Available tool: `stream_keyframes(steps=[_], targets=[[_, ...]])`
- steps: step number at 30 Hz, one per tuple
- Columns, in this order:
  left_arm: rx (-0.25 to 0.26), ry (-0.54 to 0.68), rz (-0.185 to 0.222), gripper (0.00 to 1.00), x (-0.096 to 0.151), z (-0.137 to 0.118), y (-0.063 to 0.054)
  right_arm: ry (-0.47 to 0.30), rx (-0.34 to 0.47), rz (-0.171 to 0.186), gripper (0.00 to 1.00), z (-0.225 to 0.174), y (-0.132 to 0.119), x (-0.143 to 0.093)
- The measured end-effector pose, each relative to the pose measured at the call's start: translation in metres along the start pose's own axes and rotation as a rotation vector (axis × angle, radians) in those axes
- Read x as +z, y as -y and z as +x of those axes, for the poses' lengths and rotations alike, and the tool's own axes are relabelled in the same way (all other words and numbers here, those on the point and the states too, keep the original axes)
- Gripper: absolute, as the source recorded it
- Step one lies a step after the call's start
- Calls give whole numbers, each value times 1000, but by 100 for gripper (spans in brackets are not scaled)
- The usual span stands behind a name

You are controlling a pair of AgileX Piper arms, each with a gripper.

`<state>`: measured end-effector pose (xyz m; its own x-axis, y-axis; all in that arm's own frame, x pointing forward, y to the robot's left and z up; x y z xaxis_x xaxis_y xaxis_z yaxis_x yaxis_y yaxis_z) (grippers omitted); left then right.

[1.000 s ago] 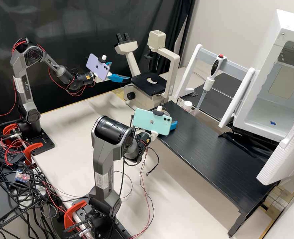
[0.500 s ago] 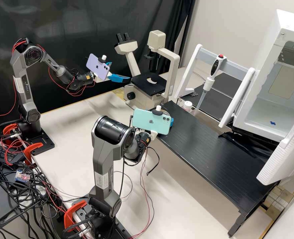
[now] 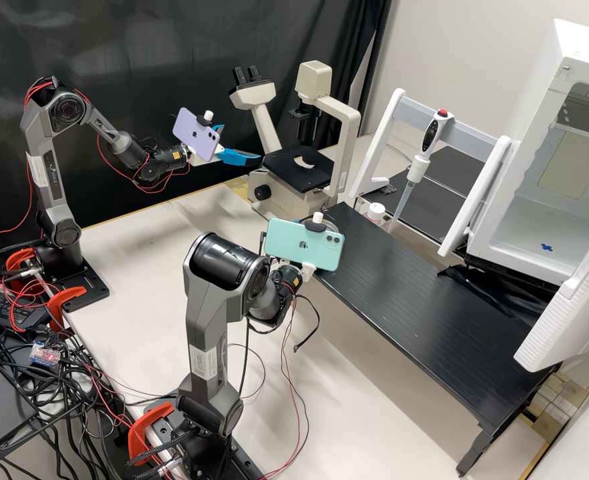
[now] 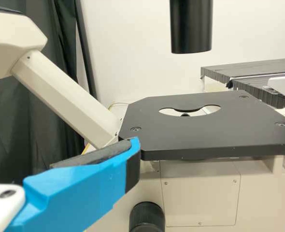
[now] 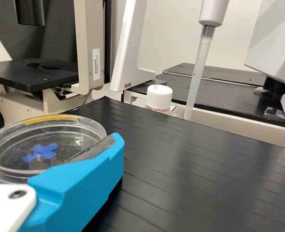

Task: Move the petri dish to the incubator

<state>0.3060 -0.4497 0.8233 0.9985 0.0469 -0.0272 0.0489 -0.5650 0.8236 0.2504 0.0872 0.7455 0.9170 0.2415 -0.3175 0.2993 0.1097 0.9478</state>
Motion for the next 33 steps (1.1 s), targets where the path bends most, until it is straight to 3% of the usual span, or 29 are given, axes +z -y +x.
stream_keyframes(steps=[7, 15, 20, 29, 33], targets=[[0, 0, 0, 100, 0, 0, 0, 10, 2, 1, 0, -1, -3, 0], [0, 0, 0, 100, 0, 0, 0, 85, 65, 15, 0, -10, -29, 18], [0, 0, 0, 100, 0, 0, 0, 150, 157, 21, 0, -17, -61, 43], [0, 0, 0, 100, 0, 0, 0, 293, 398, 26, 0, -28, -136, 95], [0, 0, 0, 100, 0, 0, 0, 333, 455, 13, 0, -25, -162, 111]])
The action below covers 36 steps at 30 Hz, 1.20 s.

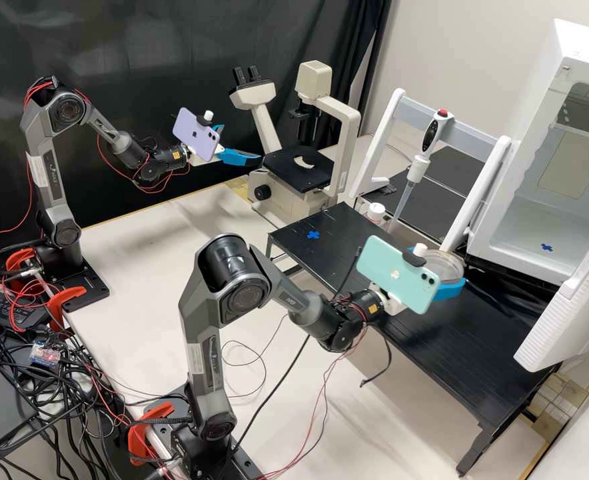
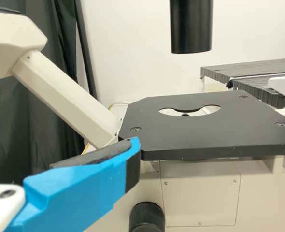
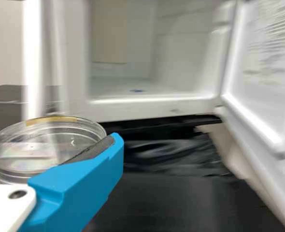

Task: Move the petri dish to the incubator

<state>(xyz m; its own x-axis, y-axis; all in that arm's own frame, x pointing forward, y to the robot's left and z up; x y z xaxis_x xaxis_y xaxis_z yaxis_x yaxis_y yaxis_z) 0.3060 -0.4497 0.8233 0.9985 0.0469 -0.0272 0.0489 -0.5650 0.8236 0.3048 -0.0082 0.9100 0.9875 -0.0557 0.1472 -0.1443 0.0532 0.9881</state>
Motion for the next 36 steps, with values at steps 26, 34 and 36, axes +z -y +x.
stream_keyframes(steps=[26, 34, 36], targets=[[0, 0, 0, 100, 0, 0, 0, 105, 75, 29, 0, 185, -67, 7], [0, 0, 0, 100, 0, 0, 0, 110, 40, 46, 0, 218, -68, 6], [0, 0, 0, 100, 0, 0, 0, 106, 28, 39, 0, 226, -65, 3]])
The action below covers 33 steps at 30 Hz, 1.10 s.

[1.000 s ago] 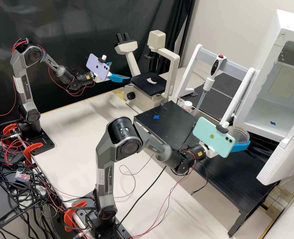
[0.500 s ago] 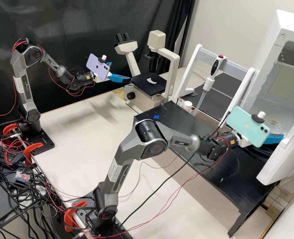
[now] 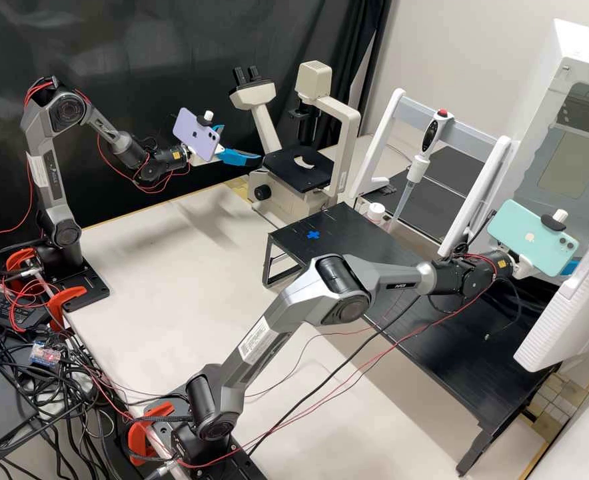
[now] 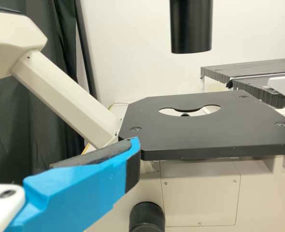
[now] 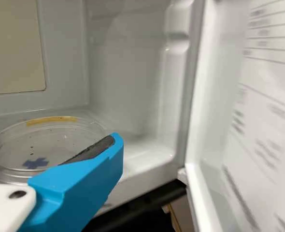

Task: Move the petri dish to the incubator

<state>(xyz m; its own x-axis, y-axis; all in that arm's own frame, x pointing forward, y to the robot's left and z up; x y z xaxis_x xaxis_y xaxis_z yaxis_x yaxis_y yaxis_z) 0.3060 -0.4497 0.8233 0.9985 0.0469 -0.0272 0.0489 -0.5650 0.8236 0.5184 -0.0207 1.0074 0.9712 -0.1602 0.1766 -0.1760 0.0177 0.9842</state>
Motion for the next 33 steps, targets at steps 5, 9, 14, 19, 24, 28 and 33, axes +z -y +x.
stream_keyframes(steps=[5, 9, 14, 19, 24, 28, 33], targets=[[0, 0, 0, 100, 0, 0, 0, -5, -23, -34, 0, 11, 9, -4], [0, 0, 0, 100, 0, 0, 0, 0, -45, -81, 0, 16, 18, -5], [0, 0, 0, 100, 0, 0, 0, -1, -54, -92, 0, 20, 25, -3], [0, 0, 0, 100, 0, 0, 0, 1, -55, -76, 0, 22, 27, -1], [0, 0, 0, 100, 0, 0, 0, 3, -54, -76, 100, 22, 27, -1], [0, 0, 0, 100, 0, 0, 0, 7, -58, -76, 100, 23, 29, 1], [0, 0, 0, 100, 0, 0, 0, 11, -62, -75, 100, 24, 31, 4]])
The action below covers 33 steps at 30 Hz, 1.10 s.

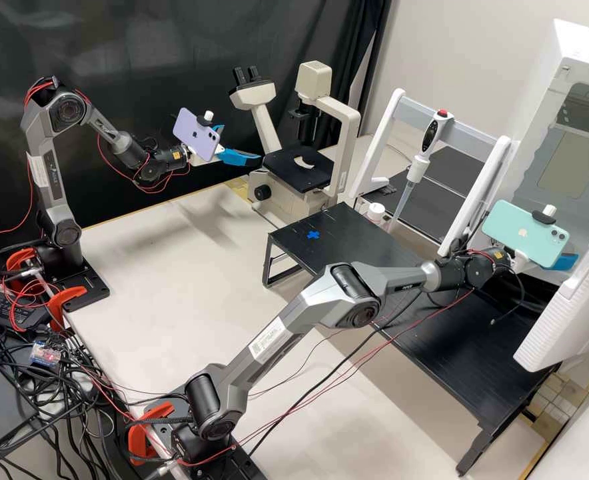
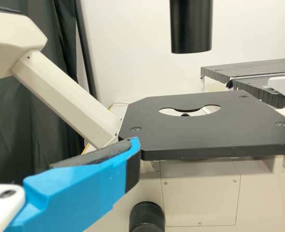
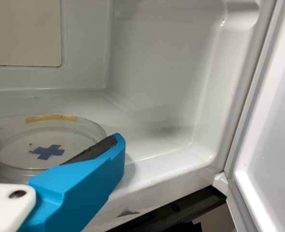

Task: Move the petri dish to the incubator

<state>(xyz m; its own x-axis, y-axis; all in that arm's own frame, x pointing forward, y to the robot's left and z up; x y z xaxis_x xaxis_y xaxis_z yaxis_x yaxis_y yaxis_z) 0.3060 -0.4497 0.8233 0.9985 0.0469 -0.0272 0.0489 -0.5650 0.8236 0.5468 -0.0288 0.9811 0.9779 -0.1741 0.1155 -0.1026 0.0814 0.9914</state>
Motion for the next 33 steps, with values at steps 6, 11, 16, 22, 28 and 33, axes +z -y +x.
stream_keyframes(steps=[6, 11, 16, 22, 28, 33], targets=[[0, 0, 0, 100, 0, 0, 0, 2, -8, 27, 100, -2, 3, 3], [0, 0, 0, 100, 0, 0, 0, -11, -1, 49, 100, -9, 5, 7], [0, 0, 0, 100, 0, 0, 0, -20, 32, 33, 100, -27, 5, 7], [0, 0, 0, 100, 0, 0, 0, -25, 97, -14, 100, -64, -2, 8], [0, 0, 0, 100, 0, 0, 0, -65, 184, -12, 100, -114, -7, 8], [0, 0, 0, 100, 0, 0, 0, -136, 258, -10, 100, -165, -11, -2]])
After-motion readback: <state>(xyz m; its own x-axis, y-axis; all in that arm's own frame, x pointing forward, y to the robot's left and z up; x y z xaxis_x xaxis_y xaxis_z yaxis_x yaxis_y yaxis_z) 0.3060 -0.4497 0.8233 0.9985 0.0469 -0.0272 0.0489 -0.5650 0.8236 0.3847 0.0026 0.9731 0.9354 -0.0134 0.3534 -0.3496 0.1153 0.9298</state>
